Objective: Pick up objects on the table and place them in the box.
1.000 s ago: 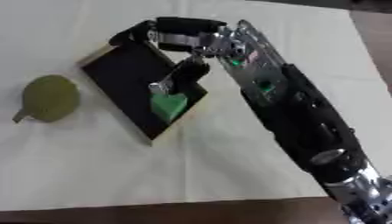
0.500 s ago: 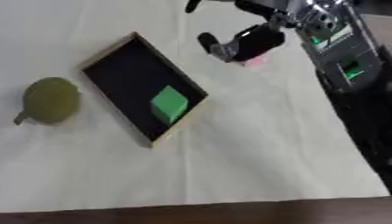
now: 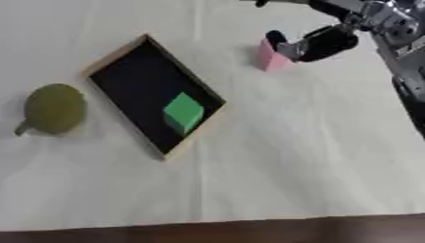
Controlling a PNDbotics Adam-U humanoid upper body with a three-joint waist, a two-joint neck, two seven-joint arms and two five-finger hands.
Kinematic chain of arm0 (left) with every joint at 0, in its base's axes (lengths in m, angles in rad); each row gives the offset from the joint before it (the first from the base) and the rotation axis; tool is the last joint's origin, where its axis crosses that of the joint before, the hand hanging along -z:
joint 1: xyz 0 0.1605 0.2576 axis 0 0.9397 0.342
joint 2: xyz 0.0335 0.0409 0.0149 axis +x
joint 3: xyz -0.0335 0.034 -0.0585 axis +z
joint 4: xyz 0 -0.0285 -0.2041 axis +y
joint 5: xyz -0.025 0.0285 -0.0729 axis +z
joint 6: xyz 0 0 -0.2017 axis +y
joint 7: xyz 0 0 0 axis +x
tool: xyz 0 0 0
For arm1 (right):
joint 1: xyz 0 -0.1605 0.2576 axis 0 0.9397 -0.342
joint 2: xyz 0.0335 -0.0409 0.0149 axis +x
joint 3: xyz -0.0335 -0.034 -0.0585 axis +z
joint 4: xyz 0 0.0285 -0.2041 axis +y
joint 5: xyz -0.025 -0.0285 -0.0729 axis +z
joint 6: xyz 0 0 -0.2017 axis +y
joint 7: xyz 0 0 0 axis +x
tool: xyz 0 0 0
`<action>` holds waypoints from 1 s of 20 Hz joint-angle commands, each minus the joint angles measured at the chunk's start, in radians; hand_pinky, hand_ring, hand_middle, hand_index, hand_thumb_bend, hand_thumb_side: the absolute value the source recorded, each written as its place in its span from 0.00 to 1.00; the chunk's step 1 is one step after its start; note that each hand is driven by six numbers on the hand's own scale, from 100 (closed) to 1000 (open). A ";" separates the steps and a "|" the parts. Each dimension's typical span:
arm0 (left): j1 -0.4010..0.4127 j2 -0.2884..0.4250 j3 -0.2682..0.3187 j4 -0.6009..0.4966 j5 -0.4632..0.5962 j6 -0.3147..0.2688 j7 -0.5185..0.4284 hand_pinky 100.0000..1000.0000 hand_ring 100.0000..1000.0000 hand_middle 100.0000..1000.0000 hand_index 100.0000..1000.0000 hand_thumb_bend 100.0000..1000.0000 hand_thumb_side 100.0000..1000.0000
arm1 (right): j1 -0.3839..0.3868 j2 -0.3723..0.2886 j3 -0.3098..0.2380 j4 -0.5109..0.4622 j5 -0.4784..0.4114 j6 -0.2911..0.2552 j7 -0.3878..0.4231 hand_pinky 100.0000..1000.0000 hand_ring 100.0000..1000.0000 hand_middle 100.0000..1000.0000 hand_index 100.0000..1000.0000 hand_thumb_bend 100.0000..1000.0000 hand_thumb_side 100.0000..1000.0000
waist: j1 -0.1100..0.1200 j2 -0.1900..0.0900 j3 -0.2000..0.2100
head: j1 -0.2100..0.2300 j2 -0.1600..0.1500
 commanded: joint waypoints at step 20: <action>-0.032 0.031 0.006 -0.017 -0.009 -0.008 0.005 0.64 0.78 0.77 0.79 0.00 0.61 | -0.113 -0.033 -0.038 0.338 0.108 -0.262 -0.011 1.00 1.00 0.82 0.97 0.00 0.06 | 0.028 0.020 0.007 | -0.003 -0.101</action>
